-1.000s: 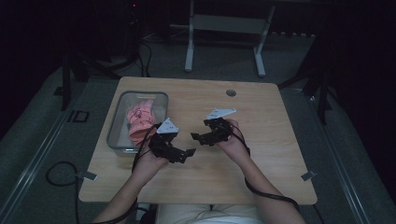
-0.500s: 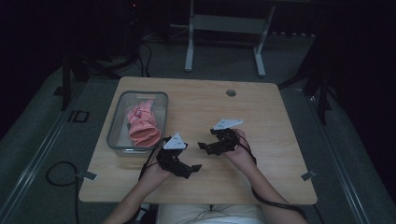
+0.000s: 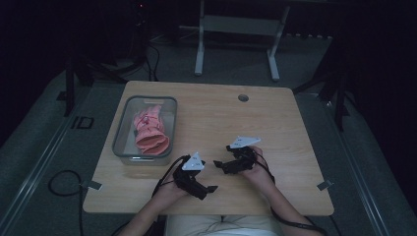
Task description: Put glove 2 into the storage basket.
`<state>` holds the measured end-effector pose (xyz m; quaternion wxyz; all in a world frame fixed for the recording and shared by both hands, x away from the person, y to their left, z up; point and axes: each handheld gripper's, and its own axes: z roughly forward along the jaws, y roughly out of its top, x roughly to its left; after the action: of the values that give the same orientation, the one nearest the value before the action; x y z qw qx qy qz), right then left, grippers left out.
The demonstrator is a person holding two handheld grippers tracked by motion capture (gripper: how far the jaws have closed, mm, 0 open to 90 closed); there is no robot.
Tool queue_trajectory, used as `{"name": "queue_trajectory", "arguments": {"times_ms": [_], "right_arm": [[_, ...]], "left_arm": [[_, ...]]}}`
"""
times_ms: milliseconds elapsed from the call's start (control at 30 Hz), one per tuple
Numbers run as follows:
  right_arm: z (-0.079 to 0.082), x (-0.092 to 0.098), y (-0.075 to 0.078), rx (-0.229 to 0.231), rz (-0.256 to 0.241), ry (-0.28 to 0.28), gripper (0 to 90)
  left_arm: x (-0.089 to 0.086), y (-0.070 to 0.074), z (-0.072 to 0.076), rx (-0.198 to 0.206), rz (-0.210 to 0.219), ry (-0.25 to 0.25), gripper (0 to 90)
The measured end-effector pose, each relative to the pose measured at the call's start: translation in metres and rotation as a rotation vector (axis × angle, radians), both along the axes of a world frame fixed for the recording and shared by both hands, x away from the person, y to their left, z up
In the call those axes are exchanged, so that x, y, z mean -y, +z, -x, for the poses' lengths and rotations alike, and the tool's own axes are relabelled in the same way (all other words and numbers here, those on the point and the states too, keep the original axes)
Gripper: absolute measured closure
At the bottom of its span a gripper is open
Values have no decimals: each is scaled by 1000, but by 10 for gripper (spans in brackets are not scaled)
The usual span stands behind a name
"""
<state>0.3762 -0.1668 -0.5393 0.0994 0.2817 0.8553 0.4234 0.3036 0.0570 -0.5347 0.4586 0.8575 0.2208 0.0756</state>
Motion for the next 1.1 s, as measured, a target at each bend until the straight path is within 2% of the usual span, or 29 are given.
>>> {"name": "queue_trajectory", "arguments": {"times_ms": [67,200,300,433,567,733,1100], "right_arm": [[2,3,-3,4,23,3,154],[7,10,-7,6,18,4,153],[9,15,-10,8,28,0,154],[12,22,-13,8,29,-14,154],[16,26,-15,13,27,-21,154],[18,31,-15,14,22,-32,153],[16,38,-17,26,27,-40,154]], "left_arm": [[-1,-1,0,-4,12,3,8],[-2,-4,0,-12,22,8,8],[-1,-5,0,-25,-5,5,8],[-1,-8,2,-16,-20,1,8],[1,-11,3,-13,-16,-9,8],[3,-14,5,8,-29,-17,8],[3,-15,6,5,-29,-14,8]]}}
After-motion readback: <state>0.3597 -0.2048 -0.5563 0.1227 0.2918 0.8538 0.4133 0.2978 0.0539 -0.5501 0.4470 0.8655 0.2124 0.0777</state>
